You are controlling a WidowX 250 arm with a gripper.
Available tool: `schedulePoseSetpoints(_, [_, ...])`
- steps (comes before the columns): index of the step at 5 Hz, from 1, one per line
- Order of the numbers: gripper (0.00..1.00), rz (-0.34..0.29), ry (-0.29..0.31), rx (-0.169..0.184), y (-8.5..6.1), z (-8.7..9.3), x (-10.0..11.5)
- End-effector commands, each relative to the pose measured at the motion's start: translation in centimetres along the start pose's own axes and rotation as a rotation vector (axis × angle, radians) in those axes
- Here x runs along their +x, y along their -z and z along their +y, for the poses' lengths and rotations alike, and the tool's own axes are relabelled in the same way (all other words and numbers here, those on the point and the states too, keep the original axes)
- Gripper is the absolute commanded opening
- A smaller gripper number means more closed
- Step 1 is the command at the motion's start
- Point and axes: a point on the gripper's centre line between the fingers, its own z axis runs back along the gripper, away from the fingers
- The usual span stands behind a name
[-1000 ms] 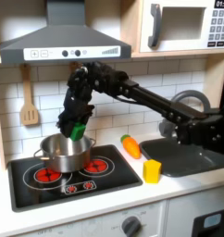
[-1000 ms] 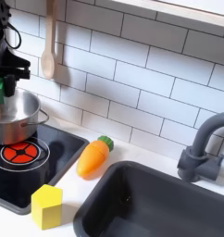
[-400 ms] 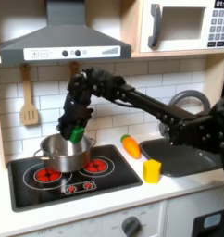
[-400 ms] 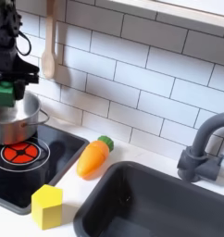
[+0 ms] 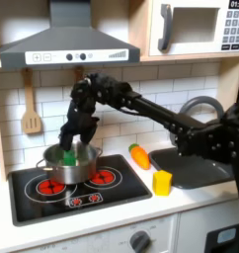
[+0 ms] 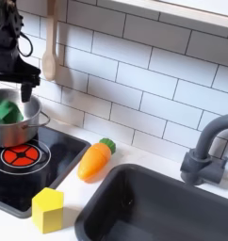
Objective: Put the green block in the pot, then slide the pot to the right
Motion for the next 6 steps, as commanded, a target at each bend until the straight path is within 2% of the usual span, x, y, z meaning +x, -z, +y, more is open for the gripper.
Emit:
schedulePoseSetpoints(1, [1.0, 0.048, 0.023, -0.003, 1.2, -0.5, -0.8])
schedulePoseSetpoints(2, [1.0, 0.061, 0.039, -0.012, 1.3, -1.2, -1.1])
schedulePoseSetpoints(4, [1.0, 0.076, 0.045, -0.012, 1.3, -1.2, -1.5])
schedulePoseSetpoints(6, [1.0, 0.116, 0.06, -0.021, 2.2, -1.8, -2.8])
